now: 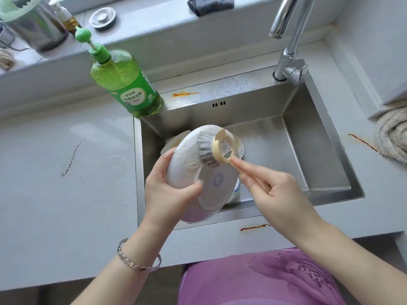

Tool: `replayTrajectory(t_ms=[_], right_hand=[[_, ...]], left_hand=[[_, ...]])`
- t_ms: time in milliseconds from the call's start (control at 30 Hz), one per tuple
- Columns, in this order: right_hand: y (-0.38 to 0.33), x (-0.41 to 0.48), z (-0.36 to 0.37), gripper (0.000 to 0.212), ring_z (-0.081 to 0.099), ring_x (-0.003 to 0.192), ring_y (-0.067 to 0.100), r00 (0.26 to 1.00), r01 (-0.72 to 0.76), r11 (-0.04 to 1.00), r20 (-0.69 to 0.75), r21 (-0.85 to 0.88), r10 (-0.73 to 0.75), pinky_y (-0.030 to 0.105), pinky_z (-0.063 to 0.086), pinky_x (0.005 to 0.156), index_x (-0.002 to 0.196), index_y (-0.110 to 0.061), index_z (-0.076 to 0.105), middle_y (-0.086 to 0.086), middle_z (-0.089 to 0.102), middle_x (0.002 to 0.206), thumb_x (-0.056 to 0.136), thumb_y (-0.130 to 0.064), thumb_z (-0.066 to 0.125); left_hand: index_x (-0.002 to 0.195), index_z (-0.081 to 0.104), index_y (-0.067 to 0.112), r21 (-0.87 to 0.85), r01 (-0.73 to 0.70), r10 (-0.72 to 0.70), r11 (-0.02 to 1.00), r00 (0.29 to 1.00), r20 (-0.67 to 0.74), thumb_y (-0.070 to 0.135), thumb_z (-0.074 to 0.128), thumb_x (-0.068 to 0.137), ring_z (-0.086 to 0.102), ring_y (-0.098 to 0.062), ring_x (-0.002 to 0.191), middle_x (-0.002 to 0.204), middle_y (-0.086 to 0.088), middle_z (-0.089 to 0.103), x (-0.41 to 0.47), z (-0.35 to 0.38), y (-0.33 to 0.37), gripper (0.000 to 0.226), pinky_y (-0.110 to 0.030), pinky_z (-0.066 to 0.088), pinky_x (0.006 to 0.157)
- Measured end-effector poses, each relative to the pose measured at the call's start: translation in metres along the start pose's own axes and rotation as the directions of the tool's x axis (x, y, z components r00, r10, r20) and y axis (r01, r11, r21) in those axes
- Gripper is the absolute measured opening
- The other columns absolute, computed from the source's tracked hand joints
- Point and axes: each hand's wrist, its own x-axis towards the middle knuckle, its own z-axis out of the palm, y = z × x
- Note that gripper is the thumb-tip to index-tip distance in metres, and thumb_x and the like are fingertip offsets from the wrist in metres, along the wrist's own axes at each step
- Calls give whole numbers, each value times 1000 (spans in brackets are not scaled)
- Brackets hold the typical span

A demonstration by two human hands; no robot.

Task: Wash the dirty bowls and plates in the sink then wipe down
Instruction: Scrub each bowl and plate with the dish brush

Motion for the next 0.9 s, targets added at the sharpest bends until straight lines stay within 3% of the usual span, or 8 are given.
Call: replayTrajectory(t_ms=[167, 300, 433, 633, 700, 767, 867, 900], right_hand=[[28, 13, -7, 35, 24, 40, 8, 985, -143, 990, -94, 13, 144, 16, 22, 46, 119, -42, 58, -10, 25, 41, 95, -18, 48], [12, 4, 1, 40, 36, 51, 22, 997, -20, 999, -77, 36, 23, 25, 43, 59, 107, -58, 56, 3, 48, 52, 94, -21, 50], [28, 14, -3, 36, 32, 47, 18, 986, -109, 993, -134, -44, 103, 28, 32, 52, 121, -44, 56, -5, 43, 48, 94, -21, 49], [20, 4, 7, 39, 48, 55, 24, 990, 14, 999, -139, -28, -18, 27, 42, 59, 105, -65, 50, 13, 67, 68, 92, -29, 50], [34, 12, 2, 36, 61, 62, 10, 979, -114, 990, -160, 79, 125, 15, 44, 62, 116, -50, 55, -8, 72, 72, 94, -22, 51], [47, 16, 0, 38, 51, 48, -8, 949, -257, 938, -120, 230, 290, 4, 36, 49, 129, -31, 53, -29, 52, 46, 94, -16, 53], [53, 16, 3, 56, 28, 35, 0, 899, -376, 790, -16, 484, 437, 8, 24, 36, 137, -33, 43, -14, 45, 46, 86, -22, 64], [53, 17, 6, 62, 23, 37, 1, 892, -391, 737, 31, 552, 451, 12, 22, 34, 137, -35, 40, 6, 52, 54, 82, -26, 66]], left_hand=[[87, 60, 57, -30, -11, 10, 999, 999, -42, 25, 77, 42, 62, -3, 88, 91, 27, 65, 1, 2, 2, 58, -14, 50, 73], [86, 59, 58, -55, 3, -5, 998, 999, -47, 17, 77, 48, 63, -3, 88, 90, 26, 66, 2, 5, 2, 59, -18, 52, 74], [94, 60, 40, -57, 23, -27, 998, 997, -72, 14, 75, 49, 63, -5, 87, 94, 17, 66, 2, 9, 1, 54, -22, 54, 78], [94, 59, 38, -121, 27, -37, 992, 996, -76, 11, 74, 50, 63, 1, 84, 89, 24, 67, 3, 8, 0, 54, -14, 50, 72], [93, 59, 39, -154, 35, -52, 987, 993, -107, 10, 74, 50, 63, 2, 83, 89, 23, 67, 3, 8, -1, 53, -13, 50, 71], [93, 58, 39, -188, 42, -68, 981, 989, -133, 11, 73, 50, 63, 3, 82, 89, 22, 66, 3, 8, -1, 53, -13, 50, 70], [93, 57, 39, -236, 33, -68, 971, 987, -145, 12, 75, 49, 63, 4, 84, 88, 28, 66, 0, 12, -1, 55, -13, 49, 71], [94, 57, 40, -254, 26, -66, 967, 987, -150, 15, 77, 47, 63, 4, 85, 89, 29, 66, -2, 14, 0, 57, -14, 50, 72]])
